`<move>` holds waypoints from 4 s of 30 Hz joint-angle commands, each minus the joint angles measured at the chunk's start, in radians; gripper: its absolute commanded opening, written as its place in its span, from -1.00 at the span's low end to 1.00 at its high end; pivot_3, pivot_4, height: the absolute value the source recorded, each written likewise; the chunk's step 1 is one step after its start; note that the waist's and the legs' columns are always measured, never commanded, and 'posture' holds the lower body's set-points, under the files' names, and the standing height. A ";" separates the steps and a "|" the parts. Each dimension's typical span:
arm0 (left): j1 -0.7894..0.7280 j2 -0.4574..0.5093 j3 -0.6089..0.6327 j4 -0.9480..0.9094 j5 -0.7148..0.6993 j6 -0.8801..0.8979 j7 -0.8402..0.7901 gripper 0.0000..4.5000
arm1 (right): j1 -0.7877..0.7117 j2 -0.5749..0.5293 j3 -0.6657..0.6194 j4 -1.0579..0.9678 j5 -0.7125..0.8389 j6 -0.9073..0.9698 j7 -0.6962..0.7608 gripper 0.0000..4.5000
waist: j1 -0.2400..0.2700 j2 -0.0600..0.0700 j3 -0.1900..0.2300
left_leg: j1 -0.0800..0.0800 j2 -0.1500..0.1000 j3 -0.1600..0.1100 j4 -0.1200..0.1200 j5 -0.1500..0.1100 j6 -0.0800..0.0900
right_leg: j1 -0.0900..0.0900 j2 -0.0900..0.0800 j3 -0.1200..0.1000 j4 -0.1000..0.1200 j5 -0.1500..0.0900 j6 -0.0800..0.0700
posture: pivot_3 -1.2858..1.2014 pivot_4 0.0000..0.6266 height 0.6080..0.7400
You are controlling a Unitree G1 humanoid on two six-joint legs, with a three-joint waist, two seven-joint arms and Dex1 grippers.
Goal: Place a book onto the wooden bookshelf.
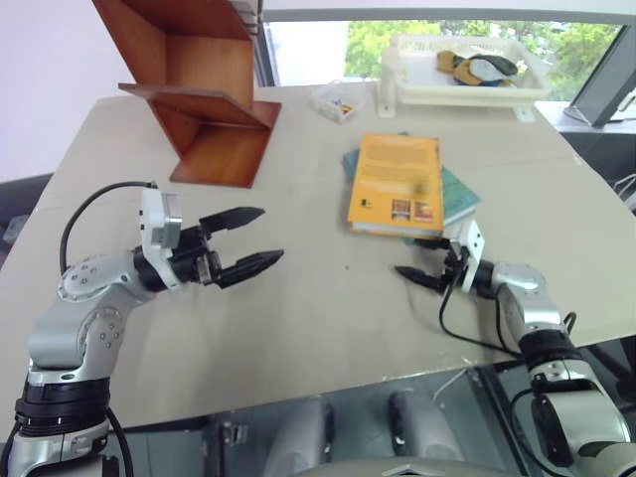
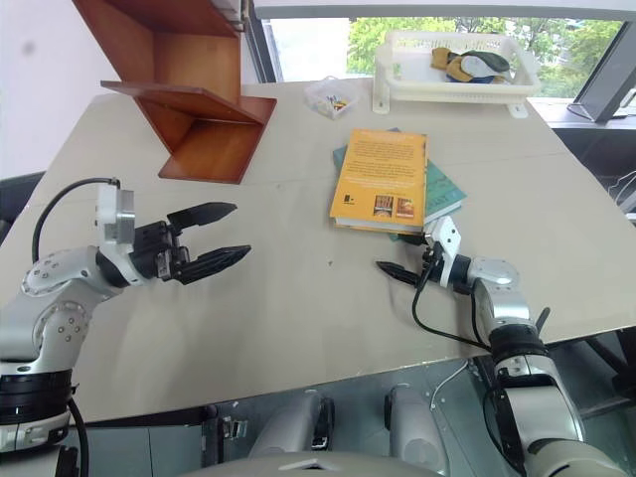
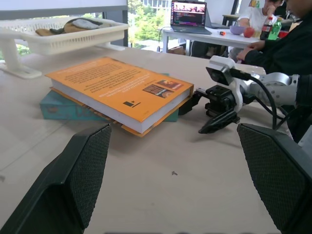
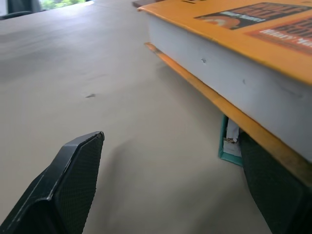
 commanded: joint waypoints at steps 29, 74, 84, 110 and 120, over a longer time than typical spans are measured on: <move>-0.028 0.009 -0.005 -0.002 0.006 -0.016 -0.022 0.98 | 0.431 -0.281 0.072 -0.670 0.107 0.429 -0.027 1.00 | 0.036 0.000 0.000 | -0.002 -0.003 -0.002 0.001 0.000 0.000 | 0.000 -0.004 -0.003 -0.002 -0.002 -0.003 | 0.03 -0.52 1.00; -0.033 -0.029 -0.120 -0.078 -0.032 0.050 -0.088 0.98 | 0.050 -0.349 -0.253 -0.292 0.114 0.302 -0.328 1.00 | 0.028 0.000 0.001 | -0.005 0.000 0.001 0.002 -0.001 0.002 | -0.001 0.000 -0.001 -0.005 0.000 0.000 | 0.03 -0.52 1.00; -0.030 -0.044 -0.217 -0.184 -0.100 0.162 -0.106 0.98 | -0.325 -0.244 -0.225 0.161 0.051 0.201 -0.360 1.00 | 0.022 0.002 0.002 | -0.004 0.001 0.002 0.002 0.000 0.002 | -0.001 0.001 0.000 -0.004 0.000 0.000 | 0.03 -0.52 1.00; -0.047 -0.060 -0.429 -0.140 0.040 0.188 -0.124 0.98 | -0.724 -0.069 -0.269 0.719 -0.009 0.245 -0.259 1.00 | 0.004 0.005 0.005 | -0.005 -0.002 0.001 -0.001 0.001 -0.001 | -0.002 0.000 0.000 -0.005 0.000 0.000 | 0.03 -0.52 1.00; -0.047 -0.083 -0.439 -0.084 0.128 0.113 -0.105 0.98 | -0.708 -0.048 -0.270 0.725 -0.034 0.258 -0.233 1.00 | -0.001 0.006 0.005 | -0.005 -0.002 0.001 -0.002 0.001 -0.001 | -0.003 0.000 0.001 -0.005 0.000 0.000 | 0.03 -0.52 1.00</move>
